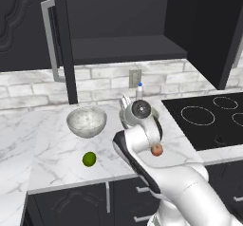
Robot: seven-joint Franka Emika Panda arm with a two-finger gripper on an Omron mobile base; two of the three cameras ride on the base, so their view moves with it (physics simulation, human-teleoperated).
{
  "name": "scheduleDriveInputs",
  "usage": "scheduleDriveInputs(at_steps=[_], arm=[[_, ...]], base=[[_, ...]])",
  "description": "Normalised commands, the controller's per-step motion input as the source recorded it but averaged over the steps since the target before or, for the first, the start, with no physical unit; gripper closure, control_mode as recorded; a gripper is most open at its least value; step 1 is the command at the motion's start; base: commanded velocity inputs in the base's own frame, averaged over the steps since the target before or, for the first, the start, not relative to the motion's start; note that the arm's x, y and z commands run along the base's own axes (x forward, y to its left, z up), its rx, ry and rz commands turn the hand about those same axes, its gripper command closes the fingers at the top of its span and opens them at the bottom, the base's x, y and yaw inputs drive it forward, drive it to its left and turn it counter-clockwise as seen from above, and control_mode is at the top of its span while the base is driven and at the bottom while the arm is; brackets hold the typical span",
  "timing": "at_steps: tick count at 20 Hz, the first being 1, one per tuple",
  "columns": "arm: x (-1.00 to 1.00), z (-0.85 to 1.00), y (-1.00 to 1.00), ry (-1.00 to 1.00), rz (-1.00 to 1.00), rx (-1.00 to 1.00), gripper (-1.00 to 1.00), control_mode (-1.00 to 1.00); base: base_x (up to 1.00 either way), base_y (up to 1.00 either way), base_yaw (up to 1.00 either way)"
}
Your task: Pick both bowls and place them on the counter. Then place the lime in one bowl and place the peach in the other bowl.
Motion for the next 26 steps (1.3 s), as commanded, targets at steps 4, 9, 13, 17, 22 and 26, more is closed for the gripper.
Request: scheduleDriveInputs(at_steps=[4,9,13,17,22,26], arm=[[-0.41,0.36,0.16,0.00,0.31,-0.02,-1.00,-1.00],[-0.44,0.31,0.16,0.00,0.27,0.00,-1.00,-1.00],[-0.49,0.14,0.16,0.03,0.26,0.00,-1.00,-1.00],[-0.44,0.08,0.13,0.06,0.29,-0.01,-1.00,-1.00],[-0.28,0.03,0.14,0.16,0.31,-0.11,-1.00,-1.00],[-0.10,0.05,0.07,0.26,0.27,-0.16,-1.00,-1.00]], base=[[0.00,0.00,0.00],[0.00,0.00,0.00],[0.00,0.00,0.00],[0.00,0.00,0.00],[0.00,0.00,0.00],[0.00,0.00,0.00]])
